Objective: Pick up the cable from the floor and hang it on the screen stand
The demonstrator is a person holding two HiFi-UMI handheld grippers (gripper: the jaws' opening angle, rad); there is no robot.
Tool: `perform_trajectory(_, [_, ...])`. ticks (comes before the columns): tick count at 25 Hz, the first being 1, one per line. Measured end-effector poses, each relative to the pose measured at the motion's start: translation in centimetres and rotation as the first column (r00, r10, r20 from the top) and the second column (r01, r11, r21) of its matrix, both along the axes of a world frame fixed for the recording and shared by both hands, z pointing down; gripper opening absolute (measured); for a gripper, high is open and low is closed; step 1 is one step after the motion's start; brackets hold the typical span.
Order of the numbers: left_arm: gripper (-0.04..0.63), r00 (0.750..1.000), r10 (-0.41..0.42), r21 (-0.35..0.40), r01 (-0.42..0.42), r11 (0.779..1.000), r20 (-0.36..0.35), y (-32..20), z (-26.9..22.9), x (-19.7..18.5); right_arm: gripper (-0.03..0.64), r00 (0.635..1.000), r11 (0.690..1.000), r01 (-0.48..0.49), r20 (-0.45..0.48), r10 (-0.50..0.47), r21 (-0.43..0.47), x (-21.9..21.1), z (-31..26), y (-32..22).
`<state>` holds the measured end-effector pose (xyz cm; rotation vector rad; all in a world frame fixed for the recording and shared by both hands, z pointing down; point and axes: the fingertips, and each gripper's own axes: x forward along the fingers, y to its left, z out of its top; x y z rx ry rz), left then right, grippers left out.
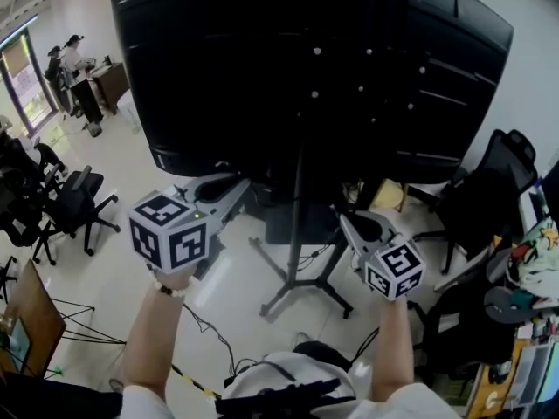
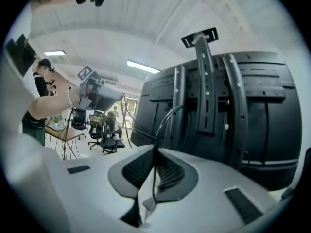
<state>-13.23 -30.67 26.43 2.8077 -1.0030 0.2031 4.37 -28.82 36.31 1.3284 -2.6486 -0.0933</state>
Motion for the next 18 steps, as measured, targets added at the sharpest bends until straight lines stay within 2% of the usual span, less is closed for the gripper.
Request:
perform_trajectory(3, [0.015,0.999,-0.006,-0.018,0.007,1.000,0.040,2.0,2.7,-0.1,0.027,0.995,0.994,0.104,-0.004,-0.104,0.047,-1.2,-4.3,0.1])
perform_trajectory(5, [0.014,0.999,-0.021,-0.023,0.022,0.999,0.051,3.0,4.1,-0.3,0.026,0.988,0.987,0.148,-0.050,-0.145,0.066,-2.0,-6.6,0.0])
perform_trajectory(8, [0.015,0.997,-0.044,-0.025,0.046,0.999,0.061,4.1,5.4,-1.0,0.028,0.976,0.981,0.160,-0.165,-0.141,0.111,-2.7,-9.5,-0.6])
perform_trajectory(11, [0.014,0.992,-0.042,-0.044,0.047,0.998,0.116,5.2,7.3,-1.7,0.028,0.965,0.973,0.127,-0.250,-0.077,0.191,-2.7,-12.8,-1.8])
perform_trajectory(13, [0.014,0.992,-0.042,-0.070,0.050,0.996,0.122,5.5,8.6,-2.0,0.028,0.973,0.966,0.122,-0.218,-0.072,0.227,-3.0,-15.2,-2.9])
perform_trajectory(15, [0.014,0.993,-0.053,-0.086,0.062,0.994,0.101,5.5,9.3,-2.0,0.028,0.985,0.959,0.155,-0.109,-0.132,0.236,-3.7,-17.8,-3.8])
perform_trajectory(18, [0.014,0.995,-0.062,-0.089,0.069,0.994,0.077,5.3,9.4,-1.3,0.028,0.979,0.955,0.180,0.054,-0.197,0.234,-5.0,-21.6,-5.6])
